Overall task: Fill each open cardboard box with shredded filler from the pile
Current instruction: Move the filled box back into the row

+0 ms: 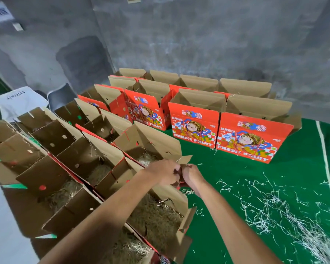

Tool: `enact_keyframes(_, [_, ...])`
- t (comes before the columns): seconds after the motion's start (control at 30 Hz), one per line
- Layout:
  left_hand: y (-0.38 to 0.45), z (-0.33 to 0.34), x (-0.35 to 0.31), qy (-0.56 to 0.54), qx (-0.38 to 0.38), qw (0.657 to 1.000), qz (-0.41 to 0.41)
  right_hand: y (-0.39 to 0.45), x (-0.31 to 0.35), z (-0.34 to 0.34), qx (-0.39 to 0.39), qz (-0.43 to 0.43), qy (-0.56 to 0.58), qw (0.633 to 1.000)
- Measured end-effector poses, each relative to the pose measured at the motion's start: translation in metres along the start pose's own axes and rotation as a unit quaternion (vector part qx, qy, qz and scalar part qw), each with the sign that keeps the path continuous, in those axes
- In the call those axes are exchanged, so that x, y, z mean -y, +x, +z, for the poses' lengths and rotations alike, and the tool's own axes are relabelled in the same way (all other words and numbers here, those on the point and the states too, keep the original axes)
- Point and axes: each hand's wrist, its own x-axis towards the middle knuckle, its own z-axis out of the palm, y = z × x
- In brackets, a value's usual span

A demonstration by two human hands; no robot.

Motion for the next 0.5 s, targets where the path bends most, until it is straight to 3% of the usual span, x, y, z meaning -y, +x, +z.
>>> enact_keyframes(0.23, [0.009, 0.003, 0.029, 0.103, -0.068, 0.991, -0.044, 0.019, 0.022, 0.032, 0.001, 0.032, 0.051, 0.998])
enact_keyframes(0.33, [0.012, 0.003, 0.04, 0.084, -0.081, 0.991, -0.065, 0.028, 0.027, 0.045, 0.014, 0.046, 0.009, 0.999])
enact_keyframes(0.43, [0.013, 0.004, 0.049, 0.086, -0.106, 0.987, -0.083, 0.027, 0.029, 0.051, 0.029, 0.083, 0.049, 0.995])
enact_keyframes(0.5, [0.011, 0.005, 0.052, 0.074, -0.127, 0.986, -0.082, 0.018, 0.033, 0.051, 0.038, 0.064, 0.044, 0.996])
